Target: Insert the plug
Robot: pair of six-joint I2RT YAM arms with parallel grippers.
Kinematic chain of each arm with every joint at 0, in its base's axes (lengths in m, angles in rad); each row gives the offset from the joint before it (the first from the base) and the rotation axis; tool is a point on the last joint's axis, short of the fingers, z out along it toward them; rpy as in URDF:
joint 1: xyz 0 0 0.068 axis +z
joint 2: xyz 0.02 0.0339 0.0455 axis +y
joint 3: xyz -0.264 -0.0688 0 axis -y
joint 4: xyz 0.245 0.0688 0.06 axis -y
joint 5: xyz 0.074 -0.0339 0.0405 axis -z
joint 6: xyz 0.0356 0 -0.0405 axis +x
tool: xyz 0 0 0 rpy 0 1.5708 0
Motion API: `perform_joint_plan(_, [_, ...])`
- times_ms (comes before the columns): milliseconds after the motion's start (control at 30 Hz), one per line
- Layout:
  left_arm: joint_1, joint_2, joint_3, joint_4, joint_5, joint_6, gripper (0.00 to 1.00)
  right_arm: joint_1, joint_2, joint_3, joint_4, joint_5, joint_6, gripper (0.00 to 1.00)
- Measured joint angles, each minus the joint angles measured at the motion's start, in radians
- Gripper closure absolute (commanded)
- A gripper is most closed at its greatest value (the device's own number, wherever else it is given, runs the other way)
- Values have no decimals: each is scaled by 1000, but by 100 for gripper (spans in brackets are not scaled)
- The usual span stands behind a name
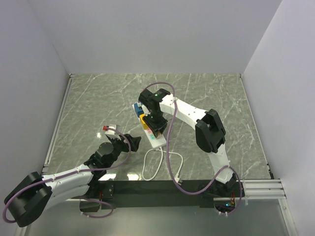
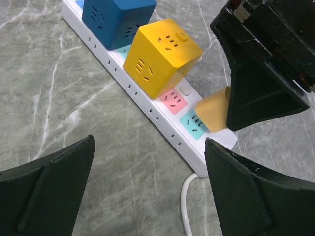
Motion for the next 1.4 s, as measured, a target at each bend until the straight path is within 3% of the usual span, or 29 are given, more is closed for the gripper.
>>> perform_joint_plan(933, [4,-11,0,14,11,0,1,1,62,86,-55,19,42,100])
perform_joint_plan(1400, [5,2,0,15,19,0,1,6,-24,-65,91,66,113,100])
